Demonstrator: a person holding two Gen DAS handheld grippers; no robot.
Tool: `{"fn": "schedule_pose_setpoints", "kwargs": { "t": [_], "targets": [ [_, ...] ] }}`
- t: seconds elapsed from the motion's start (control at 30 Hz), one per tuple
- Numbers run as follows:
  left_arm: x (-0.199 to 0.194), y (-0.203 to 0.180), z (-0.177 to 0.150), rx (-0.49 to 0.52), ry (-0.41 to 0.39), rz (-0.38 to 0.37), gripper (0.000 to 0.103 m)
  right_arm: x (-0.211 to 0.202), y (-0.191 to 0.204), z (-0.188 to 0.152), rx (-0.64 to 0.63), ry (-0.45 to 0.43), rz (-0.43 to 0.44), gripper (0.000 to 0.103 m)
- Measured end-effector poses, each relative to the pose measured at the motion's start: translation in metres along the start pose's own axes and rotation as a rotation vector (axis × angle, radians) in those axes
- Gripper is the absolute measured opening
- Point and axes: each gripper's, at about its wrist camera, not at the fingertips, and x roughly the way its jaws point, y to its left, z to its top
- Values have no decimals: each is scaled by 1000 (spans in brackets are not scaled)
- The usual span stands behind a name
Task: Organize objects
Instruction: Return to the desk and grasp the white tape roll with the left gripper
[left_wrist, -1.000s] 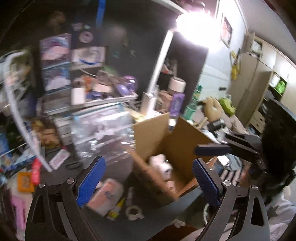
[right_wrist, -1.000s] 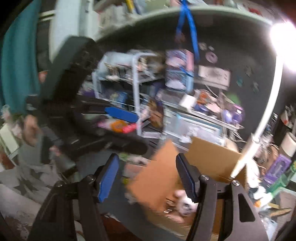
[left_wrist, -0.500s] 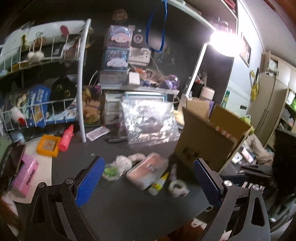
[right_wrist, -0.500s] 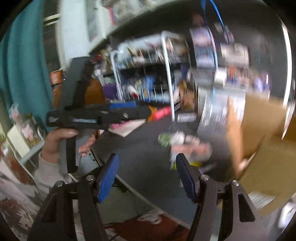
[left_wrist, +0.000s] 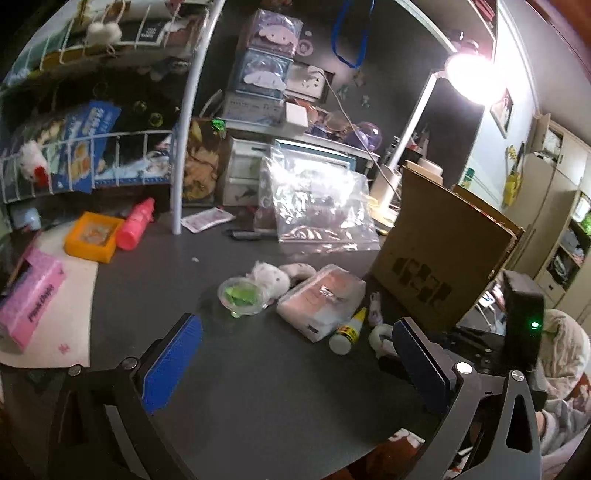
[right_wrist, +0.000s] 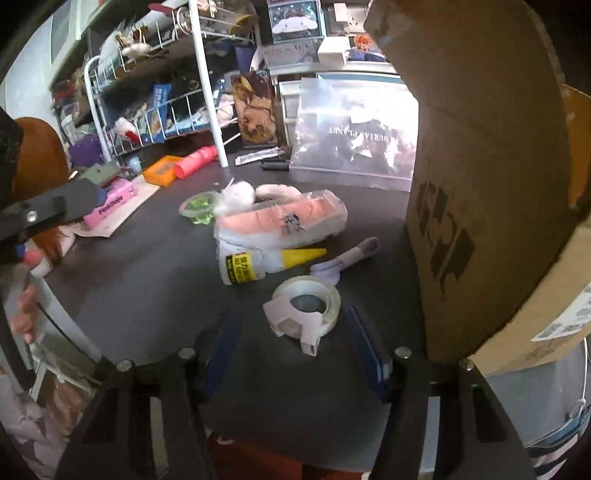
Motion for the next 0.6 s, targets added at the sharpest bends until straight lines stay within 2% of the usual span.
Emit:
{"fn": "schedule_pose_setpoints", "kwargs": {
  "t": [0.17, 0.3, 0.4, 0.6],
  "targets": [
    [7, -3, -3, -2, 31, -85, 103, 2, 4, -2, -35, 2, -43, 42],
    [11, -6, -4, -23, 43, -153, 103, 4, 4, -1, -46, -4, -41, 40],
    [14, -10, -5, -29, 59, -183, 103, 1, 5, -3, -59, -17, -33, 33],
    [21, -21, -8, -28, 90, -210, 103, -5, 10, -6, -88, -32, -3, 33]
  ]
}}
